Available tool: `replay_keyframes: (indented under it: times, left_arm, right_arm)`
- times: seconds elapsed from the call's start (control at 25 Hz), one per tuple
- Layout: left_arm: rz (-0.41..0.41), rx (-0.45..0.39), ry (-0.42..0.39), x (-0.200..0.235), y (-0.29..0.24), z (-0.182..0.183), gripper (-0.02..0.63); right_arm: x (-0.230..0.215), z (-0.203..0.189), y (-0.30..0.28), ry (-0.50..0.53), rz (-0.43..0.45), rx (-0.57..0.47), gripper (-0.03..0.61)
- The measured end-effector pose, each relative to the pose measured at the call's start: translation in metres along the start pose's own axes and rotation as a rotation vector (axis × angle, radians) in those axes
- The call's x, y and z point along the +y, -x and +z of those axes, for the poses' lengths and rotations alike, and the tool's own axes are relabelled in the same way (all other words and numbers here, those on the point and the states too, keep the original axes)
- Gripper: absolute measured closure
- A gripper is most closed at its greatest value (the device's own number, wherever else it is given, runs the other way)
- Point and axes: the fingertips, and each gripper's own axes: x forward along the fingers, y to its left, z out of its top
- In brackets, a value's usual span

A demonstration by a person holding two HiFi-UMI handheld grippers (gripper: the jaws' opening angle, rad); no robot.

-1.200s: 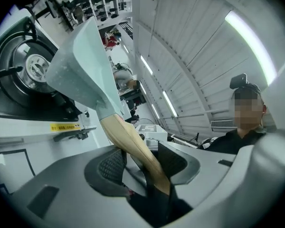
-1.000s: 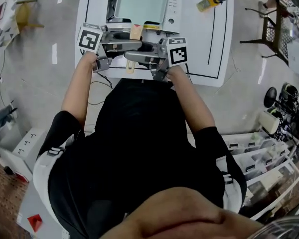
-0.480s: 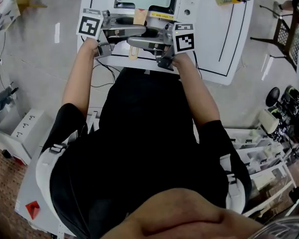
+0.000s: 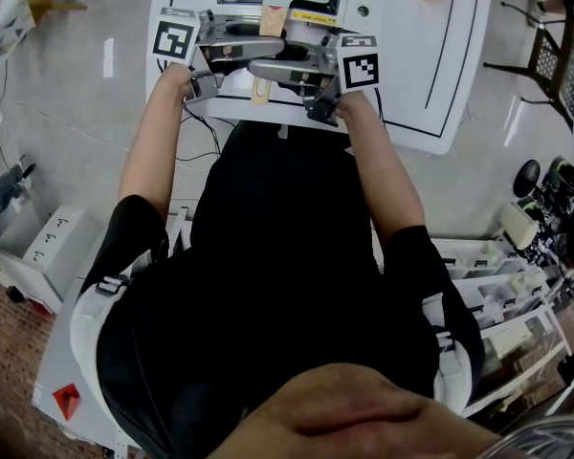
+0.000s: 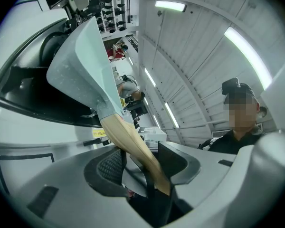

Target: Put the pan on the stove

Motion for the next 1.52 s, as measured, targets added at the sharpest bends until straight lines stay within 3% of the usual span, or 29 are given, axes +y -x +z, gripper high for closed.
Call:
replay_keyframes:
  times: [0.24,0.52,0.76,0.96,1.08,1.16,1.2,1.24,1.28,1.4,1.52]
  left_arm:
    - [0.014,-0.015,-0.002,0.005,0.007,0.003,0.400]
    - [0.091,0.003,-0.004,0.018,0.015,0.001,0.372]
    - [0.161,0.000,-0.045,0.023,0.029,0.006,0.351]
    - [0.221,-0.055,-0.046,0.023,0.064,0.009,0.351]
    - [0.307,-0.108,-0.115,0.022,0.100,0.015,0.351]
    - [0.317,-0.183,-0.186,0.006,0.116,0.024,0.357]
    - [0.302,-0.226,-0.233,-0.009,0.120,0.029,0.396]
    - [0.283,-0.268,-0.287,-0.025,0.122,0.035,0.475]
    - [0.264,-0.304,-0.341,-0.042,0.122,0.039,0.515]
    - [0.227,-0.348,-0.498,-0.088,0.115,0.039,0.566]
    - [0.279,-0.347,-0.671,-0.126,0.105,0.033,0.584]
  right_arm:
    - [-0.007,0.002,-0.005,-0.013,-0.006,0.009,0.399]
    - [-0.009,0.002,-0.002,-0.071,-0.009,-0.006,0.376]
    - [-0.018,0.005,0.019,-0.065,-0.081,-0.024,0.354]
    - [-0.015,0.004,0.052,-0.028,-0.187,-0.023,0.354]
    - [-0.003,0.013,0.080,0.121,-0.297,-0.033,0.356]
    - [0.020,0.023,0.095,0.266,-0.362,-0.065,0.405]
    - [0.034,0.028,0.101,0.345,-0.394,-0.091,0.446]
    - [0.051,0.033,0.108,0.427,-0.425,-0.124,0.477]
    - [0.068,0.039,0.114,0.508,-0.455,-0.163,0.508]
    - [0.112,0.048,0.138,0.693,-0.559,-0.324,0.537]
    - [0.149,0.045,0.162,0.854,-0.700,-0.474,0.541]
